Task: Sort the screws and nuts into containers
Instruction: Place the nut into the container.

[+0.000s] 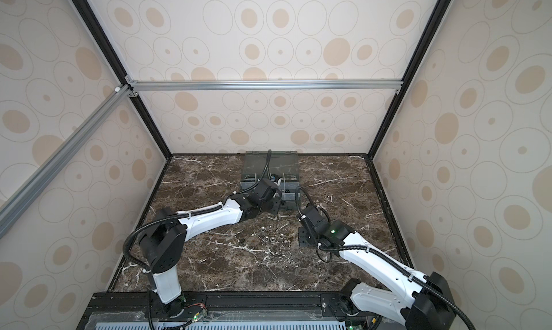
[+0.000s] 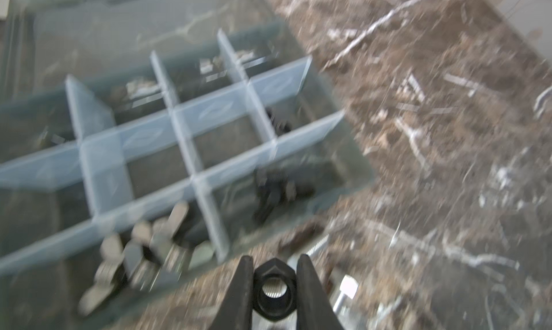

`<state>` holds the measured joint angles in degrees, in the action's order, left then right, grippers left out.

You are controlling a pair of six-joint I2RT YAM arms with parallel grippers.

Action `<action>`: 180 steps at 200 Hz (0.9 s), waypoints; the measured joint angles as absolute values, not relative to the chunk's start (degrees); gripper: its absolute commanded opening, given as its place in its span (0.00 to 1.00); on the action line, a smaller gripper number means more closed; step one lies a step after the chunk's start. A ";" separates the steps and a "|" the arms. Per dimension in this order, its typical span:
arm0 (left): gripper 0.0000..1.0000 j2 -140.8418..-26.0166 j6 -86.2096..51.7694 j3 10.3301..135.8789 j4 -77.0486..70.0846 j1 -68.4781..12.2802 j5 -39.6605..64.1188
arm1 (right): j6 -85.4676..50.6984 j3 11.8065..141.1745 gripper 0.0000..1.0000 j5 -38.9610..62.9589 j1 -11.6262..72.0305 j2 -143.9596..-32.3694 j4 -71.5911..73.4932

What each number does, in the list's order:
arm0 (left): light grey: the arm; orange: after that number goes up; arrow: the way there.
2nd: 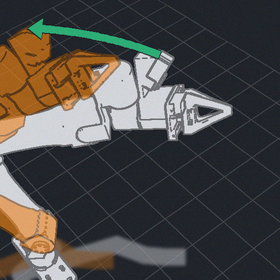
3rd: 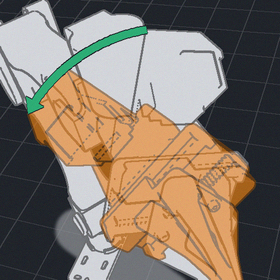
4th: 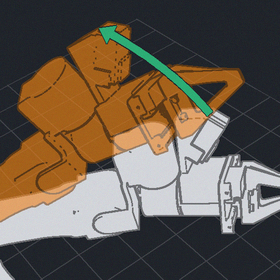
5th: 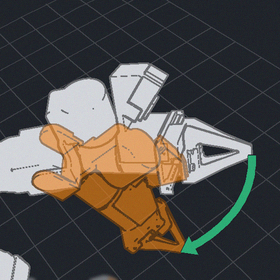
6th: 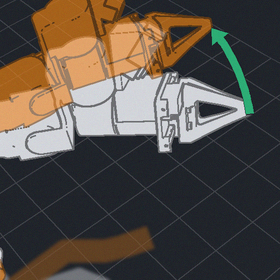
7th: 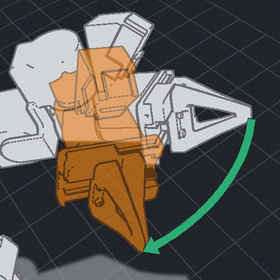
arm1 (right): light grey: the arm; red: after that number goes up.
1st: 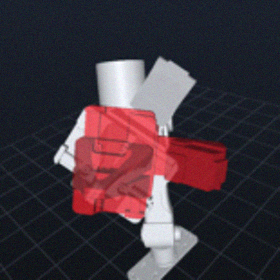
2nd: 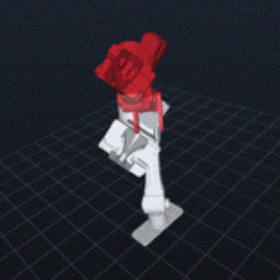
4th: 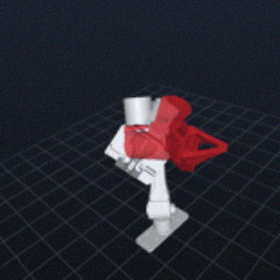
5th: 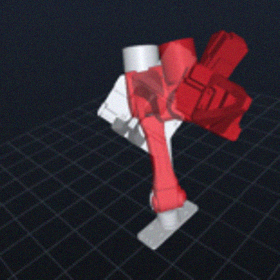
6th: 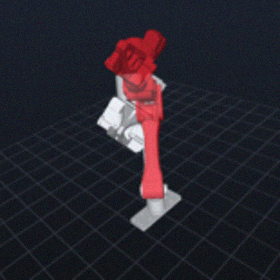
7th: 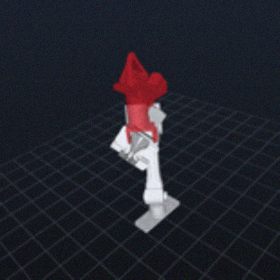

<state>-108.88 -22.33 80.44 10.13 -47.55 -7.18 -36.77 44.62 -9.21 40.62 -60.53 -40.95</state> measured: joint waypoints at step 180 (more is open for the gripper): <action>0.36 -133.08 -21.39 109.95 12.88 -42.59 -1.23 | -38.79 44.31 0.49 -10.35 40.82 -55.02 -45.87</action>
<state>-133.08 -21.39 109.95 12.88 -42.59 -1.23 -38.79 44.31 -10.35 40.82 -55.02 -45.87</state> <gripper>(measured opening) 0.326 0.489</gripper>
